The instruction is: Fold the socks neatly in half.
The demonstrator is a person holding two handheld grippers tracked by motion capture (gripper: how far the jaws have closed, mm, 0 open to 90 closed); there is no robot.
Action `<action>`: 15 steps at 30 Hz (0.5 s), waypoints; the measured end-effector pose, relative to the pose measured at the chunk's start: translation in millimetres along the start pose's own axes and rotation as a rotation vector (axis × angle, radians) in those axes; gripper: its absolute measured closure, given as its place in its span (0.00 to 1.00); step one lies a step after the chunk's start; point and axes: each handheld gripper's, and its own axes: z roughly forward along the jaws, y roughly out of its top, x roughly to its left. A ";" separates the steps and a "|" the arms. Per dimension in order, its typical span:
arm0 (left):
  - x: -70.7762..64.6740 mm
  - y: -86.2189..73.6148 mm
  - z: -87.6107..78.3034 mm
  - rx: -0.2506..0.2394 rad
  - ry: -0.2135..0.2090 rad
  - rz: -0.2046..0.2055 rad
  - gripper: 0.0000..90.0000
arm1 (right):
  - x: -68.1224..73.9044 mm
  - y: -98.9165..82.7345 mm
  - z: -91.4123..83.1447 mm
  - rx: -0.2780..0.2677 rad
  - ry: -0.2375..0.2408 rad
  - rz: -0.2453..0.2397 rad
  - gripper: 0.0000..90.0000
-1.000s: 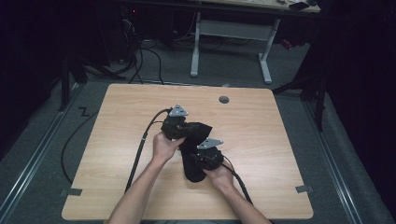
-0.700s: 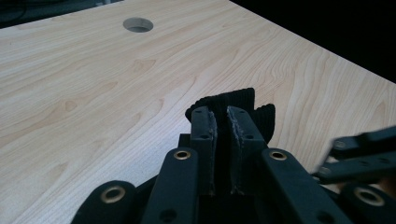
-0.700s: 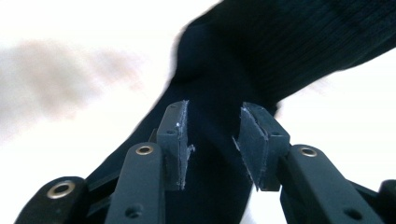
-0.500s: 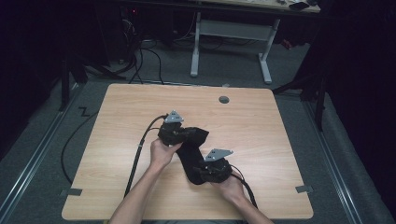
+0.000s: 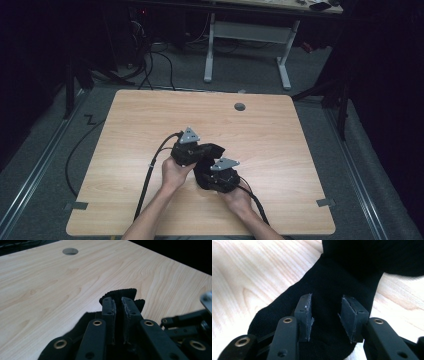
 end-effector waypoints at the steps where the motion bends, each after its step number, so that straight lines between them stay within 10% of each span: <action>1: -2.1 -3.4 -0.4 -0.001 0.002 -0.006 0.91 | 0.1 0.3 0.7 -0.003 -0.003 0.001 0.68; 15: -2.0 -44.1 0.3 0.024 0.004 -0.064 0.91 | 4.2 -5.6 -35.3 -0.055 0.099 -0.001 0.63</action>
